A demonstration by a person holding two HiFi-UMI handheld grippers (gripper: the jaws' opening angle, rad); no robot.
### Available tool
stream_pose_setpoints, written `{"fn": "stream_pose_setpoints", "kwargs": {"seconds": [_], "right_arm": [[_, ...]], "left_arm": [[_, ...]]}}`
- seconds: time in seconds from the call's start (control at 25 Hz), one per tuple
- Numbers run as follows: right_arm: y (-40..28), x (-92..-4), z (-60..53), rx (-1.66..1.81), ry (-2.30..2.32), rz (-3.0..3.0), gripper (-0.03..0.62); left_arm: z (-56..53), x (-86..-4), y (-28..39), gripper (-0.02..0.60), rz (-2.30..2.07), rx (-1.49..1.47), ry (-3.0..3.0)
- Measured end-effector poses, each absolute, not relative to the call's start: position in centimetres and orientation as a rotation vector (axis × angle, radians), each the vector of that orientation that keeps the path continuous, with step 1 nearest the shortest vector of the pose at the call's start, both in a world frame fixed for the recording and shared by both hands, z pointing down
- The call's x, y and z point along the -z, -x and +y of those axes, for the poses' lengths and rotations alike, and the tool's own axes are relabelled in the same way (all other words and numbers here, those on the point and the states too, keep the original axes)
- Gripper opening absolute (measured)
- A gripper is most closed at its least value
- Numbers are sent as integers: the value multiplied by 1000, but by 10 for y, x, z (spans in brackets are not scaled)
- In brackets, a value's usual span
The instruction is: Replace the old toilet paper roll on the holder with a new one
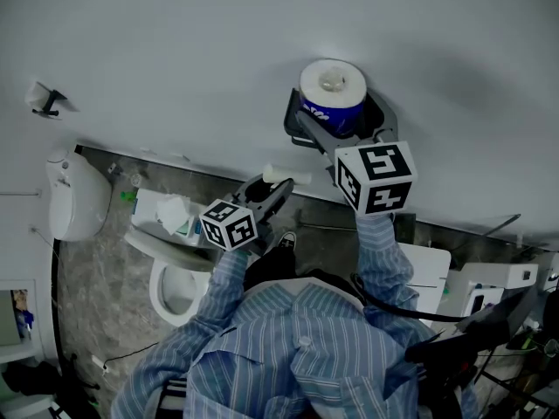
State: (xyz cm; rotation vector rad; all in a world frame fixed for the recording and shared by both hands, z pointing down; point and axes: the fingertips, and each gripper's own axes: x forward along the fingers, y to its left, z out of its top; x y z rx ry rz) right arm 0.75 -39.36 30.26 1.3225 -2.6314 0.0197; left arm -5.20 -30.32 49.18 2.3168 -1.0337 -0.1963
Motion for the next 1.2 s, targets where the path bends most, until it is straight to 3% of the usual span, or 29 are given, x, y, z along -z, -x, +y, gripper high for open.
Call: {"fn": "stream_pose_setpoints", "kwargs": {"seconds": [0.28,0.68,0.92,1.2], "right_arm": [[-48,-273,-382,-80,-1474,-2711,454],[-182,-300,-352,-339,-1837,-2601,454],[-219,-352,-344,-797,-1941,-2629,454],[-204,-411,-351,-1421,-1894,-2699,454]], "left_arm": [[-303,-495,46,181,-994,173,-2324],[-292,-502,11,181,-892,98,-2351],[-287,-509,-1,181,-851,62,-2354],[-286,-512,-1,181,-848,49,-2354]]}}
